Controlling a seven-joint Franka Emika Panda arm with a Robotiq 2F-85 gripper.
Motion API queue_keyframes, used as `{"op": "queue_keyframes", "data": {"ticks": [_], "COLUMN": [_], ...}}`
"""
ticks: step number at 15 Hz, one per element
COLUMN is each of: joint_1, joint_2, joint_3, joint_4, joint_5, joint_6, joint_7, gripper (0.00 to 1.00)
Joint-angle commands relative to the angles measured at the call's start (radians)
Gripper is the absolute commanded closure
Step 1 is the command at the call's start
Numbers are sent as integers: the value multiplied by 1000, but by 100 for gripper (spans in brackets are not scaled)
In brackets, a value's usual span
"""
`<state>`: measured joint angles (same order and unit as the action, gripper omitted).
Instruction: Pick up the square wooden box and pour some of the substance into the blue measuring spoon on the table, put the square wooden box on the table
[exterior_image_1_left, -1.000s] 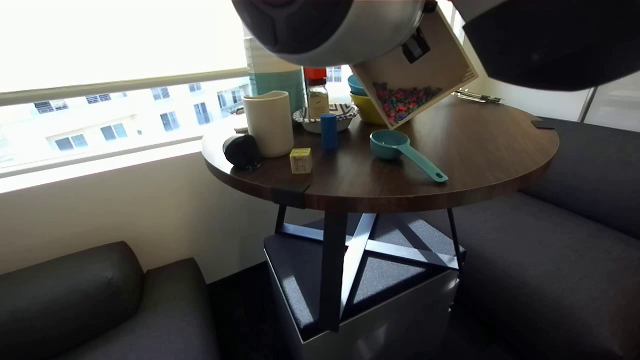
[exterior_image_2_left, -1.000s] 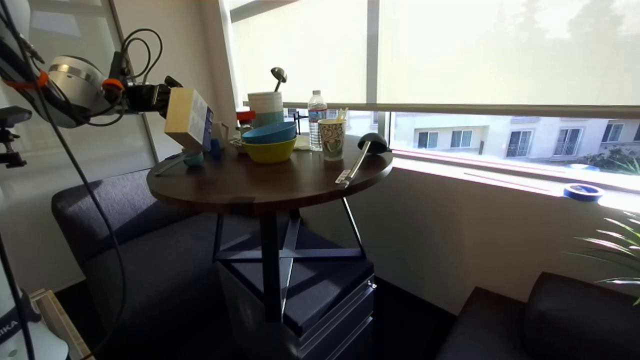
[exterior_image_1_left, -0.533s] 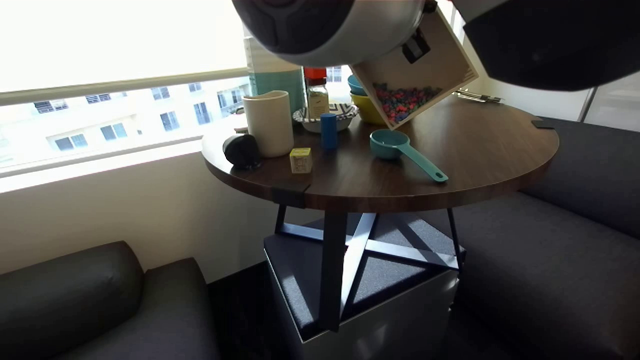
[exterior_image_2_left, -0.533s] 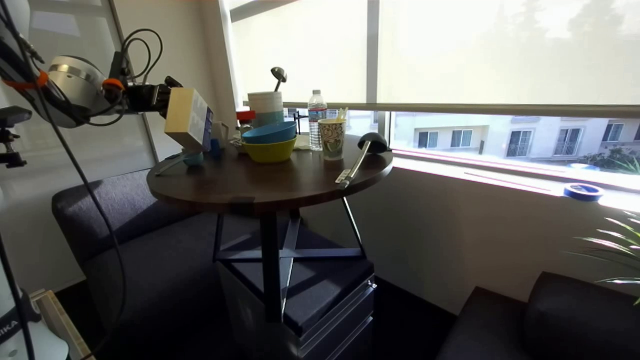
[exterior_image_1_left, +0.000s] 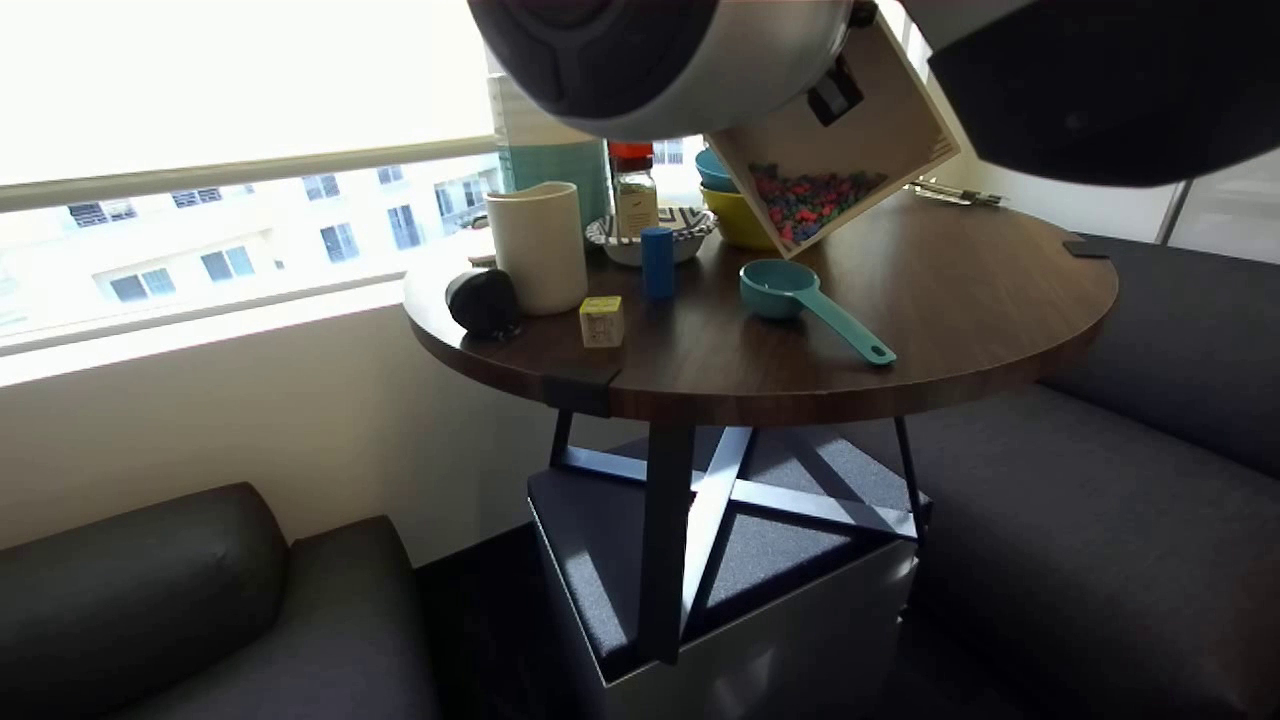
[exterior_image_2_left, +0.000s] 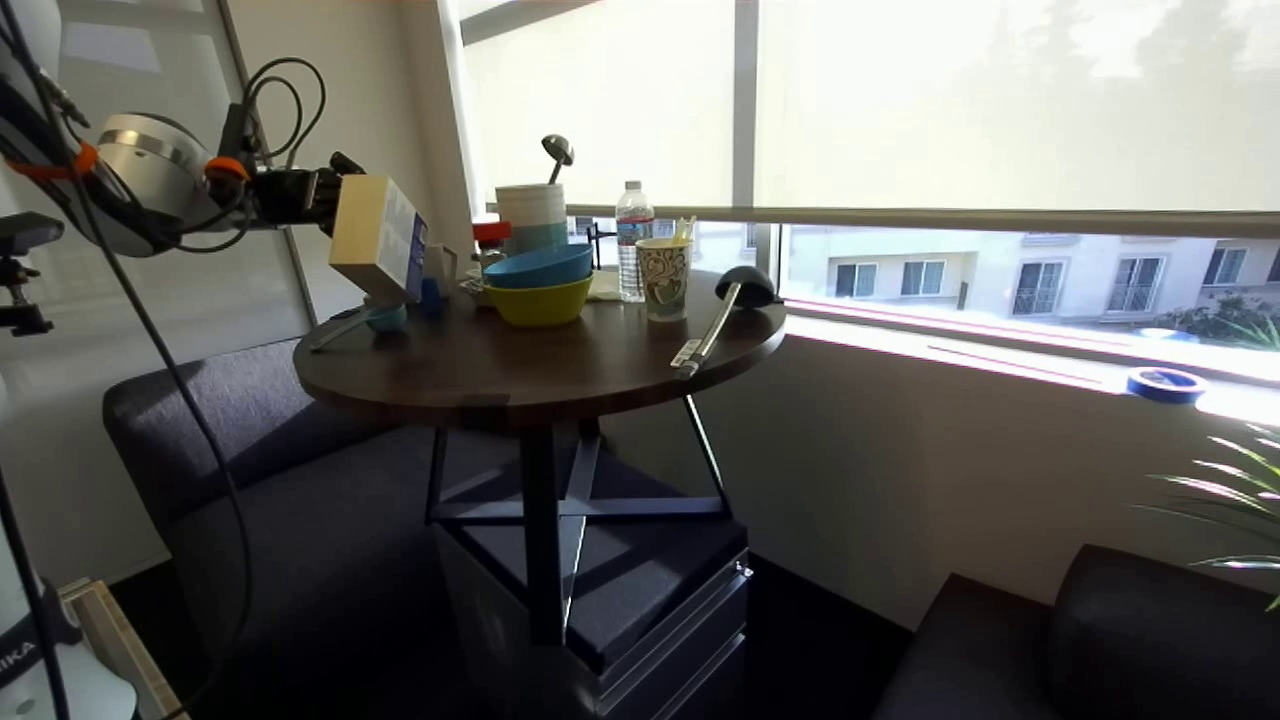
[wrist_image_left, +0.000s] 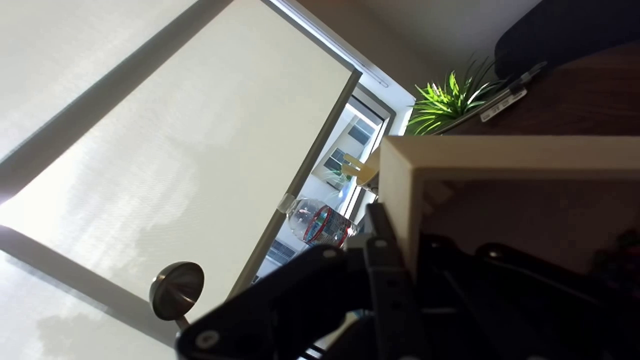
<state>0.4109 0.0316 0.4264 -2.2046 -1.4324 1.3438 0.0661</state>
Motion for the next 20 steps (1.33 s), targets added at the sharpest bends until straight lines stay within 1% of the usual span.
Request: {"op": "queue_keyframes", "data": {"ticks": [1,3,4,5,6,7,8,9,10,11,12,13,14,15,16,17,20], "joint_1": [6,3,3,3,2,3,3,5,4,5,3,3,3,3,3,3,3], "joint_2": [-28,-24,-33,-22,-33,-24,-33,-26,-39,-33,-39,-33,-41,-37,-48,-40,-45], "joint_3": [-1,-3,-2,-4,-3,-3,-2,-1,0,-1,-2,-3,-2,-2,-2,-3,-3], "joint_4": [-33,-32,-33,-37,-35,-37,-34,-33,-29,-30,-31,-32,-29,-30,-30,-31,-30], "joint_5": [-49,-40,-22,-51,-22,-49,-26,-40,-14,-29,-16,-32,-18,-31,-14,-27,-20], "joint_6": [-11,-17,12,-32,2,-33,1,-31,11,-9,5,-16,6,-10,17,-8,2], "joint_7": [-34,-31,-27,-28,-22,-25,-19,-23,-11,-15,-14,-15,-12,-15,-12,-16,-15], "gripper": [98,98,98,98,98,98,98,98,98,98,98,98,98,98,98,98,98]}}
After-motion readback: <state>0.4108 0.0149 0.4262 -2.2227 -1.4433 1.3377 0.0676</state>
